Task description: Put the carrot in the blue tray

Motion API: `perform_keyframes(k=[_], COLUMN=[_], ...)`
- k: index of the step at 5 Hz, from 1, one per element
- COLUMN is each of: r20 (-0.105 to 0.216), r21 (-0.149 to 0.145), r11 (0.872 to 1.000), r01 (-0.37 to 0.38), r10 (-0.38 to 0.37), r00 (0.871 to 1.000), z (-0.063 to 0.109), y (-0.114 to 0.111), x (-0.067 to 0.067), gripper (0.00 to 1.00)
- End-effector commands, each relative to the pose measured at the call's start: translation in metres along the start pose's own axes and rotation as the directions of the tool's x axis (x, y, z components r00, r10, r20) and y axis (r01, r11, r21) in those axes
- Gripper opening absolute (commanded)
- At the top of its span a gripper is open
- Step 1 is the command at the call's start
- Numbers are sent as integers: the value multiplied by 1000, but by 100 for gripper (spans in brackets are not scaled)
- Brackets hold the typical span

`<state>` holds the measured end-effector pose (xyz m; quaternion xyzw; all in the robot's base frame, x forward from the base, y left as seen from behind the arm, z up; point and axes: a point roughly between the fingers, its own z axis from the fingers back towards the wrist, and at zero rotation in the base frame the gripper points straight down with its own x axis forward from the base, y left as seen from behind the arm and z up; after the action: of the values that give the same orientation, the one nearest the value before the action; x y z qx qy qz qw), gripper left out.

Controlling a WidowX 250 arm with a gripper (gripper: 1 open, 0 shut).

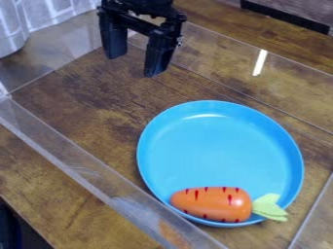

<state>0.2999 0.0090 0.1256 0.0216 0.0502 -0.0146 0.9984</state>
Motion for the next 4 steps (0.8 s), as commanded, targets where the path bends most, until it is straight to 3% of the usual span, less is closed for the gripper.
perform_keyframes(k=[1, 2, 3, 4], r20=[37, 22, 17, 17], r21=[3, 1, 3, 9], r11=[1000, 999, 989, 958], r01=[22, 51, 150, 286], r10=[-22, -51, -150, -286], r00=[999, 998, 989, 958], z=[8, 1, -8, -15], y=[-2, -7, -23, -45], x=[3, 3, 2, 0], gripper=[100, 100, 100, 100])
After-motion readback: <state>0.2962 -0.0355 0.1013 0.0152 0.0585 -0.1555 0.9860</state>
